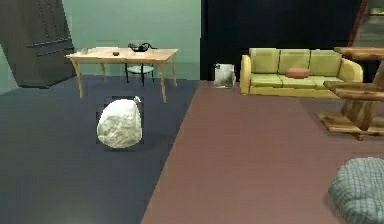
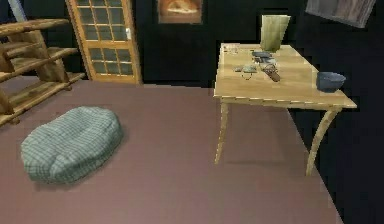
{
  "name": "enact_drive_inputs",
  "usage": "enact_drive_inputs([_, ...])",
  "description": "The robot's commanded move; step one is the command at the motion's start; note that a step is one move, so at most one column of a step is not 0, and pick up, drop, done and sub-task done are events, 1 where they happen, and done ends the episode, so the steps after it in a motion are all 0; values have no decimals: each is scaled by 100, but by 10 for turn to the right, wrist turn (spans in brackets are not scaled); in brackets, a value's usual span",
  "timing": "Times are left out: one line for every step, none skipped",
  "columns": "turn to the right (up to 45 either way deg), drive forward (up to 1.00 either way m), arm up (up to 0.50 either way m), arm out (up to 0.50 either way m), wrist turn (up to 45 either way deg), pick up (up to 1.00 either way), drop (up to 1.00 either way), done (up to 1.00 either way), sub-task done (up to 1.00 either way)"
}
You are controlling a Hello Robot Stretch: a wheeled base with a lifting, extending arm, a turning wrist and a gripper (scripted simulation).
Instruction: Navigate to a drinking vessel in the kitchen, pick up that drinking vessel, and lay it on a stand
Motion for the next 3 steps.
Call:
enact_drive_inputs([-30,0,0,0,0,0,0,0,0])
enact_drive_inputs([0,55,0,0,0,0,0,0,0])
enact_drive_inputs([-450,0,0,0,0,0,0,0,0])
